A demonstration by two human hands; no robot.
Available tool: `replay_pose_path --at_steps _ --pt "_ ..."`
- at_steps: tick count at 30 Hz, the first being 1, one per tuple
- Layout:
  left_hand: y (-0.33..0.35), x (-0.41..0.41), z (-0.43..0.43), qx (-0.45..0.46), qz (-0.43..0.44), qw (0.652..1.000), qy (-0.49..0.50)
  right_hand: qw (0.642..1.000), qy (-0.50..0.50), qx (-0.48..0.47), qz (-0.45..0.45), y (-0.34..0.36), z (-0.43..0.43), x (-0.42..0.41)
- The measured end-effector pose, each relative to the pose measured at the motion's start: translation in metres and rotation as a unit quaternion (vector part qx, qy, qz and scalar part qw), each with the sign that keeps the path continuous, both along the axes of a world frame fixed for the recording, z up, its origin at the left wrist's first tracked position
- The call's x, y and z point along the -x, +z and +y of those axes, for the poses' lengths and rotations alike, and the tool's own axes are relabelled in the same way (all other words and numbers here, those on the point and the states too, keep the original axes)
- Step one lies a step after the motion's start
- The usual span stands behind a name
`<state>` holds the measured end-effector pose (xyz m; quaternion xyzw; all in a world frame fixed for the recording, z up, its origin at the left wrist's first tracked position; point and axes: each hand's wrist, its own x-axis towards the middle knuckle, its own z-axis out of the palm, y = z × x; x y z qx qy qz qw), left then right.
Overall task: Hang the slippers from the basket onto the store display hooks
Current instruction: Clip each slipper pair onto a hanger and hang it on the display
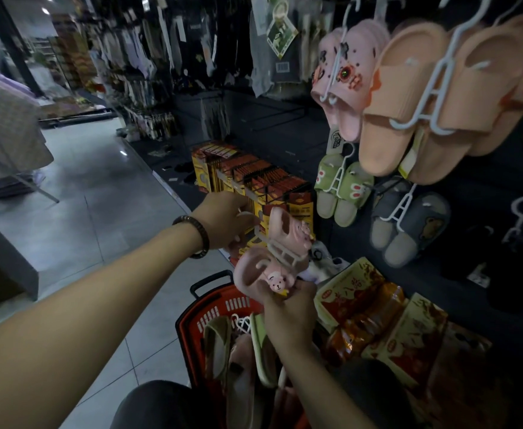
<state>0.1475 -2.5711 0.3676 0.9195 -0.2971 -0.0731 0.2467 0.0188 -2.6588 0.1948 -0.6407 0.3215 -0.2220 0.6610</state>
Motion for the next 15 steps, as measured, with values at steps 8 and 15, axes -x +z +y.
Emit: replay_pose_path --at_steps 8,15 --pt "0.005 0.002 -0.009 0.002 -0.063 0.997 -0.041 0.977 0.120 -0.163 0.069 0.005 -0.004 0.003" --pt "0.005 0.005 -0.025 -0.007 -0.120 0.986 -0.113 0.983 0.080 0.156 0.046 0.047 -0.062 0.047"
